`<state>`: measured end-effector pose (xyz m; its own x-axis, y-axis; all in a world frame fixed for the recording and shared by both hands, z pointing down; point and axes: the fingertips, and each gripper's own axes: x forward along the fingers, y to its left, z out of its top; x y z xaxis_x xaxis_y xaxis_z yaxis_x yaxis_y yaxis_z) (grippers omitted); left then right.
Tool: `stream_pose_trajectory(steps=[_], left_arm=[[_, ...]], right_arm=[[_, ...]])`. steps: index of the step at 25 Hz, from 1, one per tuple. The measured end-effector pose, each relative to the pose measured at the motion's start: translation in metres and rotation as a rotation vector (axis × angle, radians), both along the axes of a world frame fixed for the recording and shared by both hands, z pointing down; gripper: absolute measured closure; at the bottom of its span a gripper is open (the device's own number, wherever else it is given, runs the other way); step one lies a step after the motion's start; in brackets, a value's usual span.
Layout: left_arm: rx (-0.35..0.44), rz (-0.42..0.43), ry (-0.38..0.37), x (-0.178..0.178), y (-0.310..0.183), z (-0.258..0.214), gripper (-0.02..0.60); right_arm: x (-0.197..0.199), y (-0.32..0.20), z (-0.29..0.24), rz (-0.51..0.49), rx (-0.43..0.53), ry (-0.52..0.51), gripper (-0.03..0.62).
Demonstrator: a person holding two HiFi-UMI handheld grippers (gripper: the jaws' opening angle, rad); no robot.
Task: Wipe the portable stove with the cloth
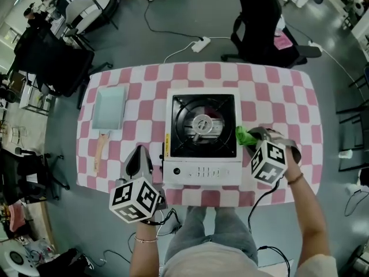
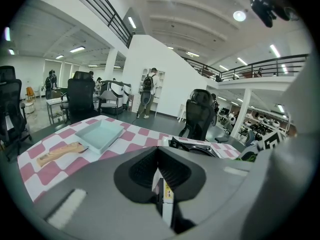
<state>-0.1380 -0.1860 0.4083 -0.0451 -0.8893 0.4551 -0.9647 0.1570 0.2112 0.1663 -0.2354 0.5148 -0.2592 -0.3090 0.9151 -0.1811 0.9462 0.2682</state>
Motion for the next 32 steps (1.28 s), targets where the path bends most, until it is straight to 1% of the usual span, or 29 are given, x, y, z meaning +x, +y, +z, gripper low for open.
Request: stream_pose_trajectory(steps=[15,32], left_arm=[[0.001,0.073,0.015,0.009,0.011,0.0,0.581],[0.019,0.116,0.026,0.013,0.024,-0.007,0.581]], right_arm=[[0.003,0.036,-0.001,-0.003,-0.008,0.019,0.487],[0.005,0.078,-0.001,-0.024,-0.035,0.044,0.487]])
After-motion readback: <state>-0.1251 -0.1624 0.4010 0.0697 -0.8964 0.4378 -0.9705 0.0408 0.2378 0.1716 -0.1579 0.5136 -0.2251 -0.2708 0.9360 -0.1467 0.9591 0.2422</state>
